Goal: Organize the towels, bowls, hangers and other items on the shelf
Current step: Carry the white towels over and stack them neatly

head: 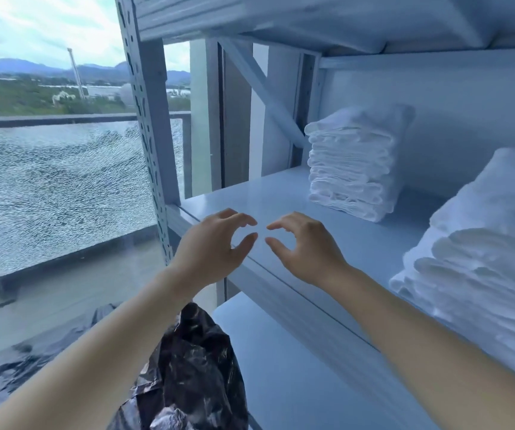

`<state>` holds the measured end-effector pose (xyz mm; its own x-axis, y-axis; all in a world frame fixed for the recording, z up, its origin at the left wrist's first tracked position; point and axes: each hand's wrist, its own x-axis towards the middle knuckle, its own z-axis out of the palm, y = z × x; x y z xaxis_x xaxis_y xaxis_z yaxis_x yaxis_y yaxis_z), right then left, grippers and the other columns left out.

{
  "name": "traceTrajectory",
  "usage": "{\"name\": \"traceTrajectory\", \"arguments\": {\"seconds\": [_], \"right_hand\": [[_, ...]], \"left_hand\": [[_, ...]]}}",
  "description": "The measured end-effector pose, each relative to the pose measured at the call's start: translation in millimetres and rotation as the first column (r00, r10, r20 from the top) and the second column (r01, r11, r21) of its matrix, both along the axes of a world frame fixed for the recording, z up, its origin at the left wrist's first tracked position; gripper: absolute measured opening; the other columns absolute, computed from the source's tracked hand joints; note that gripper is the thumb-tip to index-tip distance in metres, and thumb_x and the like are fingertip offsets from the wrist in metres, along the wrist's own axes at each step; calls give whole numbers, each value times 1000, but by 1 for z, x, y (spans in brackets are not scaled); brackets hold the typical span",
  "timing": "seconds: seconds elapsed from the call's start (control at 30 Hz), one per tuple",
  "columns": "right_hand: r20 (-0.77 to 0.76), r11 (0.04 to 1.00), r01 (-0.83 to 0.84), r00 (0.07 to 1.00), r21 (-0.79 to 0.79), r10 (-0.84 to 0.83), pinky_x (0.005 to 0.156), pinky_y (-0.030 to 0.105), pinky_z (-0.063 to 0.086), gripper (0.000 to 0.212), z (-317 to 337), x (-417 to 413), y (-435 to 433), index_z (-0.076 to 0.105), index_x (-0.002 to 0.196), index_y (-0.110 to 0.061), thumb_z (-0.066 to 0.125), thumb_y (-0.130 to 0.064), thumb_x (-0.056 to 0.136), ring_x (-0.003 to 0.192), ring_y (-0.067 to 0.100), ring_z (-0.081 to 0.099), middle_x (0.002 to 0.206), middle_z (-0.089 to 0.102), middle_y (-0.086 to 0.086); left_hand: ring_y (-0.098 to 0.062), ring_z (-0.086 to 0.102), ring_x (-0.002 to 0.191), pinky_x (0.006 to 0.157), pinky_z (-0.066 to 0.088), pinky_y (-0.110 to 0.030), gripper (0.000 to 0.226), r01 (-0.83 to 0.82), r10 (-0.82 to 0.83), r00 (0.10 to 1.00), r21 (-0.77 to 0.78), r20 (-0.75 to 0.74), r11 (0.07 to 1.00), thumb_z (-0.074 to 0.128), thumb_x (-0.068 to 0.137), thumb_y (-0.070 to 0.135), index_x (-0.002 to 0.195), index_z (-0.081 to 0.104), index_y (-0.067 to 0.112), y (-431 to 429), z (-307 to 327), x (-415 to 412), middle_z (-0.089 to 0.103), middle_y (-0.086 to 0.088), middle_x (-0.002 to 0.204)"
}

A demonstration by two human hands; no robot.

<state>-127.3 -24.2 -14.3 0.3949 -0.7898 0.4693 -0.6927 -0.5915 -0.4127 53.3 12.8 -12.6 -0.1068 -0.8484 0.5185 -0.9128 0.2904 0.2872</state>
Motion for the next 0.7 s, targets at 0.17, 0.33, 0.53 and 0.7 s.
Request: {"name": "traceTrajectory", "arguments": {"seconds": [0.17,0.33,0.53,0.7], "right_hand": [[-5,994,110,994,12,-110,88,29,46,25,-3,2,-44,64,110,-20,58,-30,88,110,15,54,117,60,-3],[-24,960,279,960,6,-279,89,31,42,28,-6,-6,-82,61,114,-19,53,-30,90,116,18,49,124,56,-1],[-119,865,502,860,24,-496,95,35,37,37,-15,-28,-109,51,126,-22,50,-34,91,123,20,39,135,44,-1],[-198,810,585,790,-38,-580,103,39,32,38,-16,-47,-119,46,129,-22,48,-33,93,130,20,31,141,35,-2]], "left_hand": [[-8,56,86,70,43,-25,29,3,-3,1000,-19,13,1000,49,91,42,117,59,33,-42,3,6,60,13,119],[-7,55,86,68,41,-26,29,37,-37,999,2,39,999,48,91,43,117,58,35,-99,4,-16,59,13,119],[-13,59,97,69,43,-27,27,123,-124,990,30,60,992,51,90,42,115,57,35,-162,-9,-52,60,12,115],[-17,57,104,72,42,-28,28,196,-201,978,91,51,976,55,88,38,116,57,33,-211,-7,-86,58,9,115]]}}
